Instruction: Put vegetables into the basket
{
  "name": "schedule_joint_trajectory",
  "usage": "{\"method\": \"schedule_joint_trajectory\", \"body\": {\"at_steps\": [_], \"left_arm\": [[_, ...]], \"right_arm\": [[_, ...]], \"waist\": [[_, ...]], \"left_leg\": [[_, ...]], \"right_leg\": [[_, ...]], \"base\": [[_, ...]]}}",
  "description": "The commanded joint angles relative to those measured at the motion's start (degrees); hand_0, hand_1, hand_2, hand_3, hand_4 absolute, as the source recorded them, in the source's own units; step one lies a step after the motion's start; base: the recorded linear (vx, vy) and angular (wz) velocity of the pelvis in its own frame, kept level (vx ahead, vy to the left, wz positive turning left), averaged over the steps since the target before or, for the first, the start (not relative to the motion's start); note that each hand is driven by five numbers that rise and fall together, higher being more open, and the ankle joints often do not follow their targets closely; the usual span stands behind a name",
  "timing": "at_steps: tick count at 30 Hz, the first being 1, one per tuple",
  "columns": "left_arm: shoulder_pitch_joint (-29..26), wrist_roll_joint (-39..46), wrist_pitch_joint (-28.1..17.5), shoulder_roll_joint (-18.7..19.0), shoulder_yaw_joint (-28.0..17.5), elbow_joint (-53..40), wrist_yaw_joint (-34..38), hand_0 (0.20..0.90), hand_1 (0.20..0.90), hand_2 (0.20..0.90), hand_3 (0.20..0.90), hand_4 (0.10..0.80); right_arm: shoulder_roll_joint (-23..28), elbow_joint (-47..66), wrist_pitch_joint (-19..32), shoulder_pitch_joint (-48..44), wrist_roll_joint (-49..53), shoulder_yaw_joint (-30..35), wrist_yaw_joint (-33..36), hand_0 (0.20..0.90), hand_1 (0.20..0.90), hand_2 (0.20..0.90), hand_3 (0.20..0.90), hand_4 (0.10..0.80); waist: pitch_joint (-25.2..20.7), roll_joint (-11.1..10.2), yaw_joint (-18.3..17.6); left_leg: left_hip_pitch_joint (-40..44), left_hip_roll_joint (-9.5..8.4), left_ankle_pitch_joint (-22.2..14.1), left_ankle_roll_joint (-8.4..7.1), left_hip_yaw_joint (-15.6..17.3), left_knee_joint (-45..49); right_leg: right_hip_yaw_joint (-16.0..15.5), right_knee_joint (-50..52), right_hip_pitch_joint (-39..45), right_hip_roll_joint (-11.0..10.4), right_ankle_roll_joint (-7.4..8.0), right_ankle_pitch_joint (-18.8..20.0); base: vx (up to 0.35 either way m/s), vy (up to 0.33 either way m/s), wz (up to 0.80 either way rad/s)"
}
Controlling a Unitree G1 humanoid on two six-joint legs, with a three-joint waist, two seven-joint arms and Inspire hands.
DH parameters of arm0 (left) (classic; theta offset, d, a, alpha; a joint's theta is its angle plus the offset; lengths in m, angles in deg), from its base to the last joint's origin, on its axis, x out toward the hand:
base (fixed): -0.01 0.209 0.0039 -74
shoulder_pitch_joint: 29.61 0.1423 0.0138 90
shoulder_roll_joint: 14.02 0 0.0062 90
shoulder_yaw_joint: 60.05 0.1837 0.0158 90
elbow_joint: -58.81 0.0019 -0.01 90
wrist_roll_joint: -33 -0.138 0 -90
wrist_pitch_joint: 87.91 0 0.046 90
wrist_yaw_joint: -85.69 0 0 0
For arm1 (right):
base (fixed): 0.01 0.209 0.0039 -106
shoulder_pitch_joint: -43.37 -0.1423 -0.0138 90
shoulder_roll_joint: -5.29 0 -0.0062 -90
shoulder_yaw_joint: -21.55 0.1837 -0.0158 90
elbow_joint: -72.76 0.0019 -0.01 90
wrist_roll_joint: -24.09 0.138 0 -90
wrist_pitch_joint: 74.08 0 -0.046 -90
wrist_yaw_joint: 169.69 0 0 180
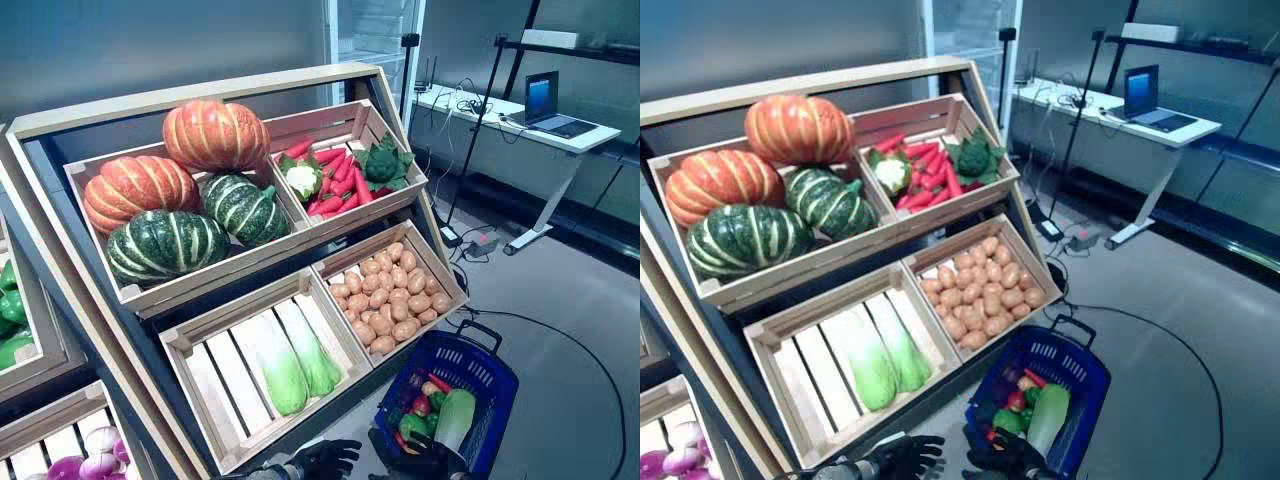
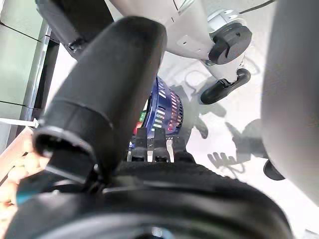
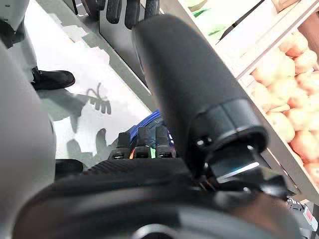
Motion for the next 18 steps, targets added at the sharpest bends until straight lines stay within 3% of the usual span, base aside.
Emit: {"method": "schedule_joint_trajectory", "body": {"at_steps": [1, 18], "left_arm": [[-5.3, 0.7, -4.2, -0.7, 1.4, 0.2, -0.8, 0.900, 0.900, 0.900, 0.900, 0.800], [-5.8, 1.7, -1.8, -1.0, 0.9, 1.4, -0.9, 0.900, 0.900, 0.900, 0.900, 0.800]], "right_arm": [[-3.0, -2.5, 2.2, -5.6, 2.8, 0.1, -1.5, 0.900, 0.900, 0.900, 0.900, 0.800], [-2.8, -3.0, 3.0, -6.6, 2.8, 0.8, 0.6, 0.900, 0.900, 0.900, 0.900, 0.800]], "waist": [[2.8, -0.2, 0.9], [3.2, -0.1, 1.0]], "left_leg": [[3.6, -0.65, -5.0, -0.04, 4.1, 0.5], [3.6, -0.59, -4.9, 0.06, 4.2, 0.5]], "right_leg": [[-0.7, 0.1, 0.4, 0.9, -1.71, 1.2], [-0.9, 0.1, 0.4, 0.9, -1.72, 1.3]], "base": [[0.000, 0.000, 0.00], [0.000, 0.000, 0.00]]}}
